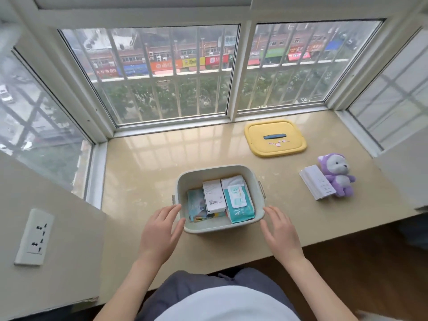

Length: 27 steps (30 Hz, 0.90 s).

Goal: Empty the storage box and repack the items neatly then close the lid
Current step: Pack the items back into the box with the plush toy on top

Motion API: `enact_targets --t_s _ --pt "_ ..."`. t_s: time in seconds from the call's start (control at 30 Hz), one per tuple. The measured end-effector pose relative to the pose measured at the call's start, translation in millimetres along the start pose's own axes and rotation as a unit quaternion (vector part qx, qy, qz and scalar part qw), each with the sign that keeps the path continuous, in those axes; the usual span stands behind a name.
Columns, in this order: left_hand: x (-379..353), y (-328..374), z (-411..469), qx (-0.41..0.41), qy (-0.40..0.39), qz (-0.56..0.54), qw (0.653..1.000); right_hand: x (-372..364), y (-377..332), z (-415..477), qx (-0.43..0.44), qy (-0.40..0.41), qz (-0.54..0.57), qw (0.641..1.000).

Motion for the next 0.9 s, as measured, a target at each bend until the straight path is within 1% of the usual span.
enact_targets --t_s 0.13,0.3,0.43,0.57,0.63,0.77,0.9 --pt "-7 17 27 -0.028 -0.007 -0.012 1.000 24 20 1 -0.041 0.022 -0.016 0.999" --pt "-42 74 73 -0.089 -0.041 -0.016 0.995 54 68 -2 -0.093 0.060 -0.017 0.994" --pt "-86 126 103 -0.124 -0.065 -0.020 0.990 70 124 -3 -0.129 0.080 -0.004 0.988" --pt "-151 172 125 -0.139 -0.091 -0.021 0.986 74 195 11 -0.148 0.073 0.007 0.986" --pt "-188 198 135 -0.130 -0.099 -0.031 0.986 75 238 22 -0.152 0.066 0.008 0.986" --pt "-265 244 156 -0.084 -0.114 -0.042 0.989 80 322 48 -0.150 0.041 0.014 0.988" --pt "-333 281 185 -0.022 -0.132 -0.050 0.990 80 395 79 -0.154 0.008 0.024 0.988"
Point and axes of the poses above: each hand's wrist, its own z-axis towards the middle knuckle, its own x-axis out of the back of the hand, y = z × x, the point moved 9 cm from there along z, towards the middle knuckle, and after that the axes turned 14 degrees about -z, right-handed, at the moved point
